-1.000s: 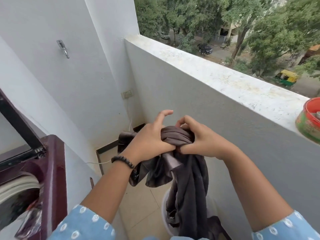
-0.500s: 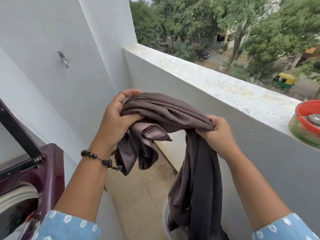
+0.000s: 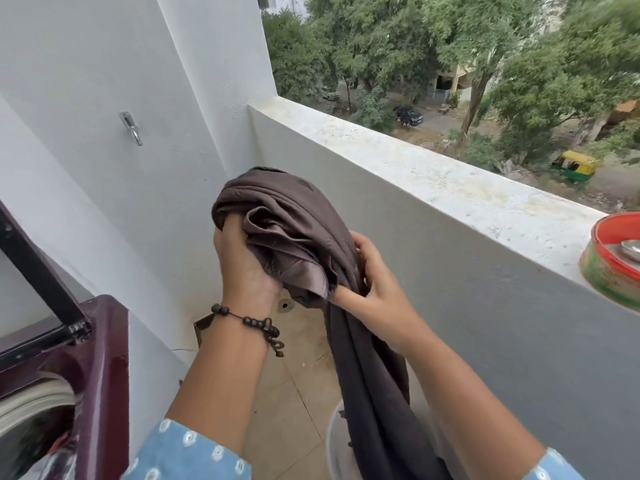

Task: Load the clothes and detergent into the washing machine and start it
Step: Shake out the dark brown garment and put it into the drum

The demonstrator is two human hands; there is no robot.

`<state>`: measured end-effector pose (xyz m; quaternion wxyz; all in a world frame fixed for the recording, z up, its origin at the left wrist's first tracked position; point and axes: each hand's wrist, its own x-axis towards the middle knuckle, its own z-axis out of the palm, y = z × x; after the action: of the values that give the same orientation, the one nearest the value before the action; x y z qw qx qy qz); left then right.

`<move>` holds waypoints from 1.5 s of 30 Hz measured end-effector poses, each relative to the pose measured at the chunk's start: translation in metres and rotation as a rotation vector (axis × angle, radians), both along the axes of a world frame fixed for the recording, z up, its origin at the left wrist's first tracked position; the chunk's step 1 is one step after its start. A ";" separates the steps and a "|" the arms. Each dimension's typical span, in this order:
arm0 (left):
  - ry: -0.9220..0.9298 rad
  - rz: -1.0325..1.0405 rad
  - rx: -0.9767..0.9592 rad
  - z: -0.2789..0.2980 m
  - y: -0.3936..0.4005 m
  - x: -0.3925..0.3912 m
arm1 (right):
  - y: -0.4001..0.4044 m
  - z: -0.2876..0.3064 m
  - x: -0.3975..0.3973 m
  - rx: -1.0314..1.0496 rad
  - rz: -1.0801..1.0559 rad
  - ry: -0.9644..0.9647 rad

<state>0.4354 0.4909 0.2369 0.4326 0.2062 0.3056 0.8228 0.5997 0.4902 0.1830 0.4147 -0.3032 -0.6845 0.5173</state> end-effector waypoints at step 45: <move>0.657 -0.529 -0.243 -0.046 -0.070 -0.020 | 0.003 -0.009 0.021 -0.034 0.009 -0.189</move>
<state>0.4154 0.4207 0.1911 0.5295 0.4758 0.4582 0.5323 0.6205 0.4928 0.1739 0.3406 -0.3547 -0.7130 0.4998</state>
